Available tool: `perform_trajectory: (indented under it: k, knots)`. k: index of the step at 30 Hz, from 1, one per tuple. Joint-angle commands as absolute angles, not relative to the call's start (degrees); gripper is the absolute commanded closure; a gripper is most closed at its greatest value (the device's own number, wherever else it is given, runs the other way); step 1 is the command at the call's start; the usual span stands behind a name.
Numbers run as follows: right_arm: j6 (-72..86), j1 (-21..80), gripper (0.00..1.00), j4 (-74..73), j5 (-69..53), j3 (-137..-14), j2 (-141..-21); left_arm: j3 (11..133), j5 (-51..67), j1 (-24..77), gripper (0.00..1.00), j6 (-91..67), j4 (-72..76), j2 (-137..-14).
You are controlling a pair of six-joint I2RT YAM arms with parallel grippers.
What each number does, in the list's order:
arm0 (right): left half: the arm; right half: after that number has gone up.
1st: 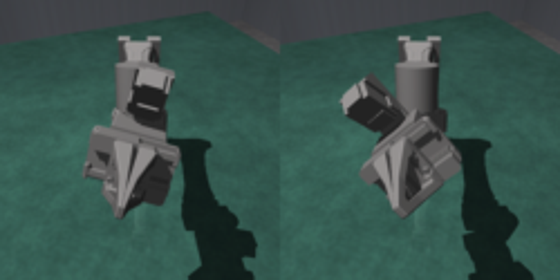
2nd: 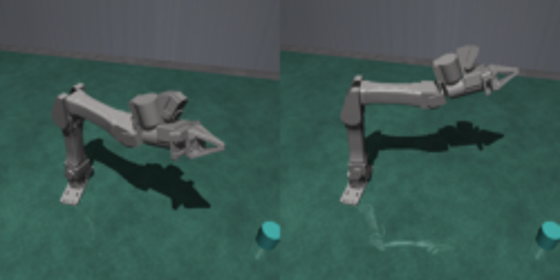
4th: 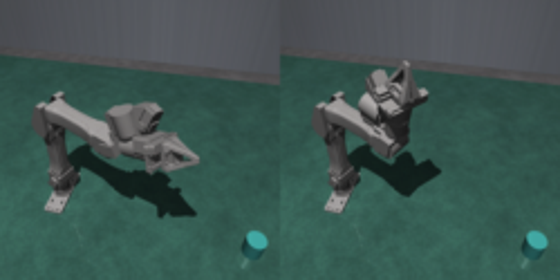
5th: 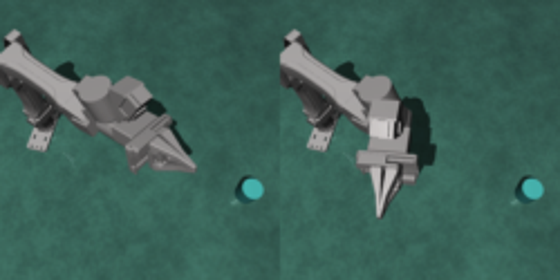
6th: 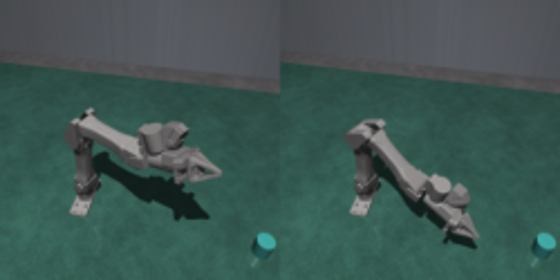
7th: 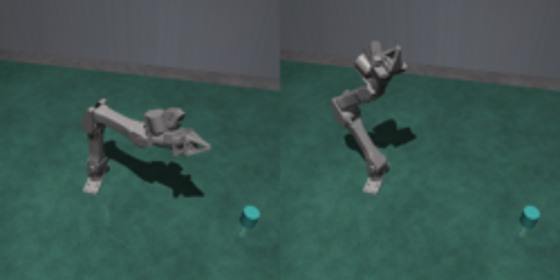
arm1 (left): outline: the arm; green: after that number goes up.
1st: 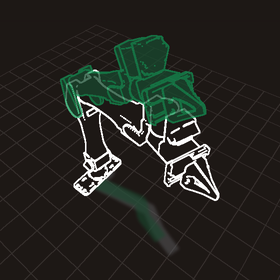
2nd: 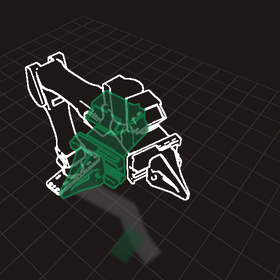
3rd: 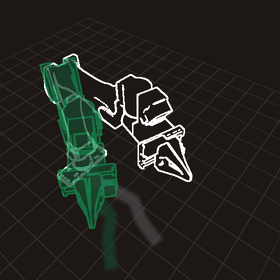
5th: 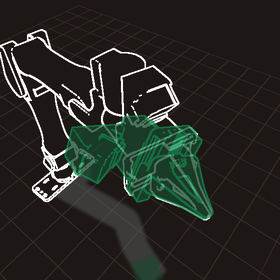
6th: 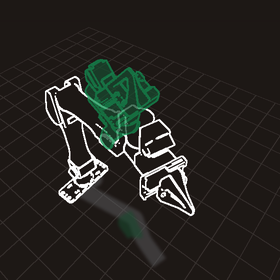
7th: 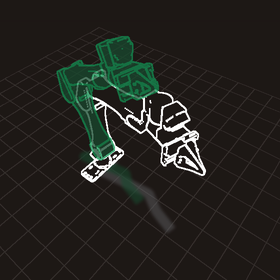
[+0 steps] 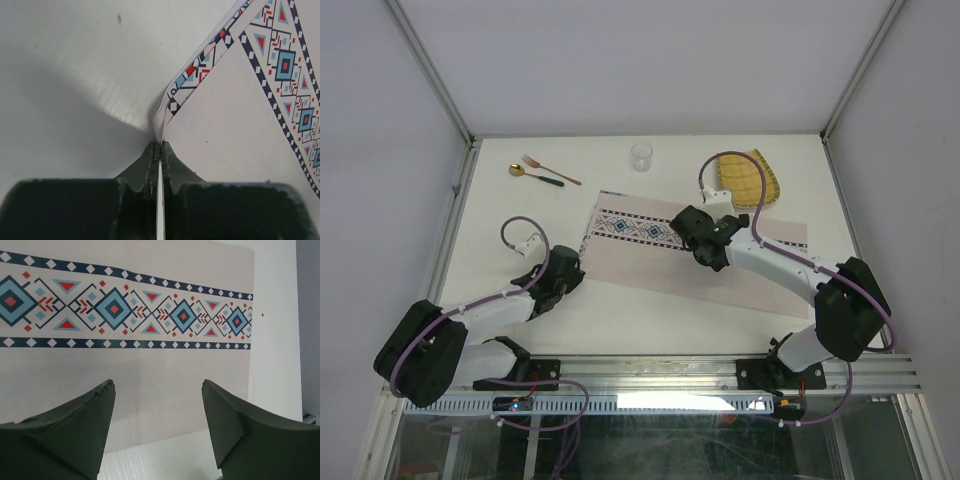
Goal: Set the dinner table for one person
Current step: Move the napkin to the center of the board.
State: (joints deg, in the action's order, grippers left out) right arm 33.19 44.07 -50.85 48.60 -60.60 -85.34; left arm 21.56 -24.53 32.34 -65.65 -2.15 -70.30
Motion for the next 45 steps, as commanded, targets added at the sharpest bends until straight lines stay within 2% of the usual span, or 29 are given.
perform_trajectory:
  k: [1,11,15,17,20,22,23,26,33,45]
  knots:
    - [35.4,44.2,0.26,-50.9,51.4,-61.2,-84.8,19.0,-28.1,32.8,1.00,-66.2,-8.5,-66.1]
    - [36.6,42.3,0.22,-53.5,52.9,-62.5,-89.4,16.7,-29.0,32.8,1.00,-66.5,-13.4,-56.6]
    - [36.4,40.5,0.24,-52.4,50.1,-62.5,-91.3,15.9,-30.3,32.8,1.00,-66.9,-16.0,-53.0]
    - [34.7,40.3,0.36,-50.0,45.3,-61.7,-90.6,15.6,-30.5,32.7,1.00,-66.9,-16.6,-51.7]
    - [34.8,40.3,0.67,-48.3,38.4,-59.5,-87.9,15.4,-30.8,32.8,1.00,-66.7,-17.0,-50.4]
    - [35.1,40.4,0.78,-47.8,34.4,-57.5,-85.3,15.3,-30.9,32.7,1.00,-66.7,-17.0,-50.2]
    - [36.1,40.5,0.80,-48.4,33.0,-56.8,-84.0,15.3,-30.8,32.8,1.00,-66.7,-17.0,-50.1]
    - [38.7,42.3,0.83,-49.0,29.0,-53.0,-78.4,15.4,-30.9,32.8,1.00,-66.6,-16.8,-50.4]
    - [46.9,47.9,0.83,-56.2,26.4,-47.6,-70.6,14.9,-30.7,32.8,1.00,-66.6,-15.9,-50.9]
    - [49.9,50.6,0.82,-59.4,20.5,-42.5,-69.1,14.9,-30.9,32.7,1.00,-66.4,-15.9,-50.3]
